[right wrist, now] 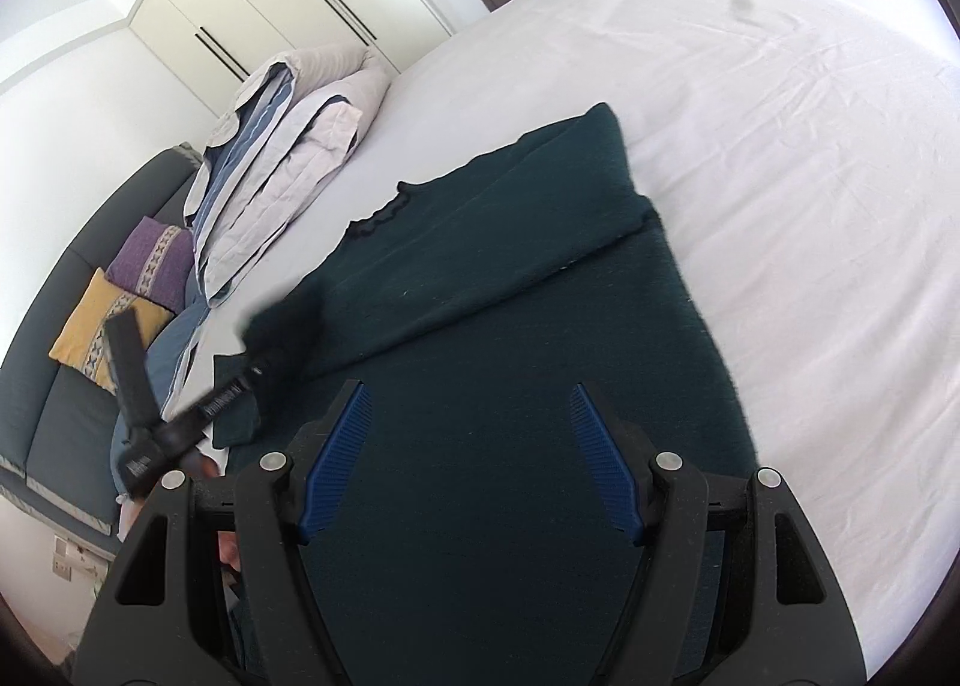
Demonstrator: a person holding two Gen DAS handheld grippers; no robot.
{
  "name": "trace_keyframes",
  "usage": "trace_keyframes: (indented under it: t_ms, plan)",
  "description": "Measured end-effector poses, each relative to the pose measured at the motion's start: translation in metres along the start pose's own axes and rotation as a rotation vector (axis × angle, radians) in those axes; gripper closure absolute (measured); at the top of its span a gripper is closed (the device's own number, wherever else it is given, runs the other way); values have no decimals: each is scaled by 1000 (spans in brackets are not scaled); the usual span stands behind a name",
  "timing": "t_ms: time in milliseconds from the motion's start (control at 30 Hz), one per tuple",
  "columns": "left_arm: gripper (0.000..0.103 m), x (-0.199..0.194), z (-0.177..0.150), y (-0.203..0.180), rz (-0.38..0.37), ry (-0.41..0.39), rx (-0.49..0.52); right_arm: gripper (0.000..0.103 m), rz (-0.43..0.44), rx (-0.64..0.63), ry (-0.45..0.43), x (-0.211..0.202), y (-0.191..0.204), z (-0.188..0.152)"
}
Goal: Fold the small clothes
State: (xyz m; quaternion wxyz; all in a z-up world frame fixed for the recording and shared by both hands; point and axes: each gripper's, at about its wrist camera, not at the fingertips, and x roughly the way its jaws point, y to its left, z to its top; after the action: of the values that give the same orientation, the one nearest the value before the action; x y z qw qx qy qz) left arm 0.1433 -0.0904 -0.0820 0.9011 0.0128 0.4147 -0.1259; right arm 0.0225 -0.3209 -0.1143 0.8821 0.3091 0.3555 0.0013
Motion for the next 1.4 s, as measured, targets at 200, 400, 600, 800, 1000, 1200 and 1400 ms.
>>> trace_keyframes:
  t_ms: [200, 400, 600, 800, 1000, 1200, 1400]
  plan:
    - [26, -20, -14, 33, -26, -30, -45, 34, 58, 1, 49, 29, 21, 13]
    - [16, -34, -31, 64, -41, -31, -120, 34, 137, -52, 177, 100, 82, 29]
    - [18, -58, -51, 103, -63, -65, -211, 34, 97, -38, 266, 167, 110, 44]
    - [26, -69, -64, 142, -82, -67, -319, 55, 4, -139, 358, 209, 131, 30]
    - [29, -80, -68, 175, -116, -86, -425, 96, -32, -229, 331, 207, 144, 31]
    - [29, -87, -55, 205, -104, -125, -481, 96, -27, -301, 255, 177, 160, 55]
    - [29, -75, -31, 223, -74, -110, -473, 96, -89, -289, 248, 175, 135, 89]
